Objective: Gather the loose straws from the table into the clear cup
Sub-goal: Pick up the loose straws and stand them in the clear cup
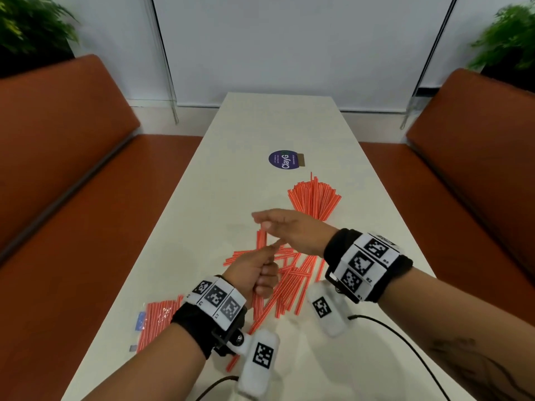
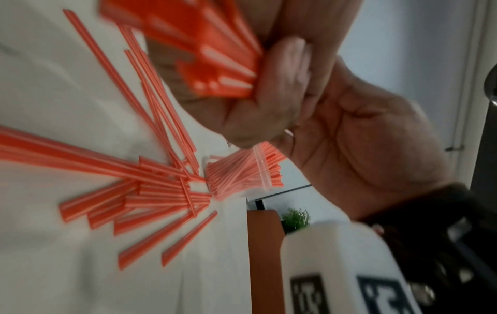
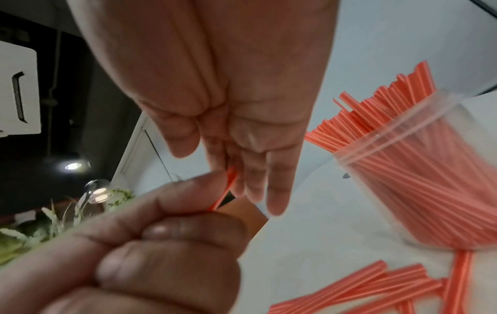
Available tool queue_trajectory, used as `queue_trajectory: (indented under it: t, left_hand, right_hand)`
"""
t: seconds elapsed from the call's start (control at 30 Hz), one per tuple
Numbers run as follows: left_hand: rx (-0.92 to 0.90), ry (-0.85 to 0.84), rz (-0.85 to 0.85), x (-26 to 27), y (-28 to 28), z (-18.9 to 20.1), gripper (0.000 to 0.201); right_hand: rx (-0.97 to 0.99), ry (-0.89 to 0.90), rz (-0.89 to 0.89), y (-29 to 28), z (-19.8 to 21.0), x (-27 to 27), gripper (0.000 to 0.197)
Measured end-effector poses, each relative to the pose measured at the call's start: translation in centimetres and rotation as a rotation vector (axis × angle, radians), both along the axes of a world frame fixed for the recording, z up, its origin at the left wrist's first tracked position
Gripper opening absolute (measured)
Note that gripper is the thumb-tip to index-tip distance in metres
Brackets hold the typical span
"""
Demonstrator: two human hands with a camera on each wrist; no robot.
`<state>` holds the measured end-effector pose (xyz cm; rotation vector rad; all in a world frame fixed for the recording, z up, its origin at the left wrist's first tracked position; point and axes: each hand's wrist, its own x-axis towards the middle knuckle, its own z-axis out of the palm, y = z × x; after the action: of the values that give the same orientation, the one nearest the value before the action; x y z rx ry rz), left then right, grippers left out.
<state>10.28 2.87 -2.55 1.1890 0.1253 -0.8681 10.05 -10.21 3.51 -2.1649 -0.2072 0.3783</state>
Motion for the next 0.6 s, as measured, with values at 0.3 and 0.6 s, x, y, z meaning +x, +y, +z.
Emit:
queue_trajectory:
  t: [0.3, 0.6]
  left_hand:
    - [-0.044, 0.137, 0.324, 2.0, 3.5, -1.6, 0.051]
    - [-0.029, 0.141, 0.355, 1.3, 3.4, -2.4, 0.045]
  right_hand:
    - [-0.933, -0.166, 0.534, -4.7, -4.5, -2.4, 0.074]
    - [-1.114, -0.371, 0.701, -1.5, -6.0, -1.2, 0.035]
